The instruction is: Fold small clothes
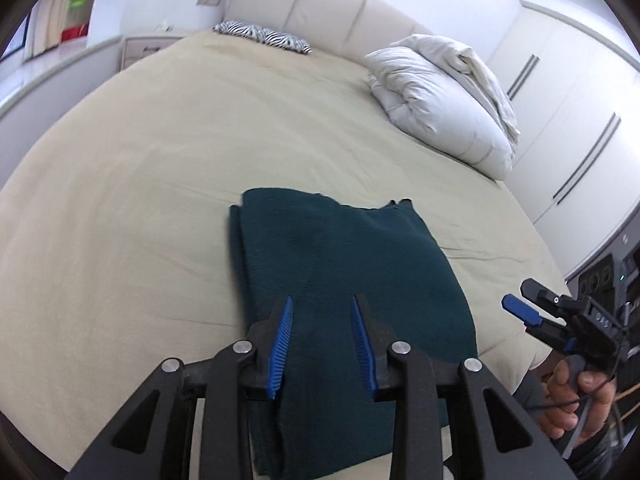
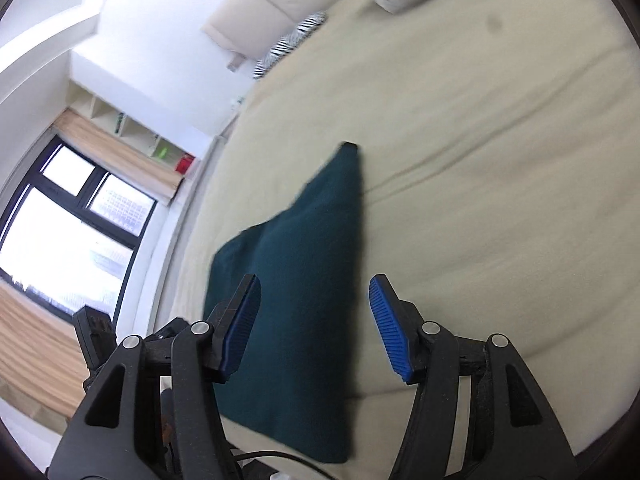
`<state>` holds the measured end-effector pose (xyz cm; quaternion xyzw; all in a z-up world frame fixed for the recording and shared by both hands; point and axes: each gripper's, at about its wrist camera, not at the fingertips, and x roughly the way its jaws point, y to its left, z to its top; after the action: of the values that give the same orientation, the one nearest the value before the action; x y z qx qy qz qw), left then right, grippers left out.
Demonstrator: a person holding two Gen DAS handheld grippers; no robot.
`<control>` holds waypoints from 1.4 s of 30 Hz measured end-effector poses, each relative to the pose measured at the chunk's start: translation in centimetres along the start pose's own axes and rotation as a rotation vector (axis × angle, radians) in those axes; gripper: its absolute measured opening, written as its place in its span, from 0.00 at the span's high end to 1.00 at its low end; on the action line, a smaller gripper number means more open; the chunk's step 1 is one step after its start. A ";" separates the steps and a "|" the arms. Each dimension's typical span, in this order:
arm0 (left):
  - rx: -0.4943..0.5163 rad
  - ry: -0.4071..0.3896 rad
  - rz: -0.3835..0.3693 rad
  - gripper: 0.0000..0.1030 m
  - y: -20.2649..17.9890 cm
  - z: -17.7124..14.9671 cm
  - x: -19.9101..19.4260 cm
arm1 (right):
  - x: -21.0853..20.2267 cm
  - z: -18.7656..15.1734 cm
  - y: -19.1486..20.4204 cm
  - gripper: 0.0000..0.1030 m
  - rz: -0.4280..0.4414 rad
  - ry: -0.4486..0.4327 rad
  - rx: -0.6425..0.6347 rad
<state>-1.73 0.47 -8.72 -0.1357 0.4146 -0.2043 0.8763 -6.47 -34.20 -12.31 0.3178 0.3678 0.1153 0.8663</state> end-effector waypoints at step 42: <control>-0.090 0.135 0.032 0.55 2.4 -4.3 3.0 | 4.7 -4.4 -0.1 0.81 -0.110 0.336 -0.077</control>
<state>-2.78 0.89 -14.44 -0.1544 0.4835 -0.1799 0.8426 -6.30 -30.21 -17.35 0.2401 0.5196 0.1333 0.8091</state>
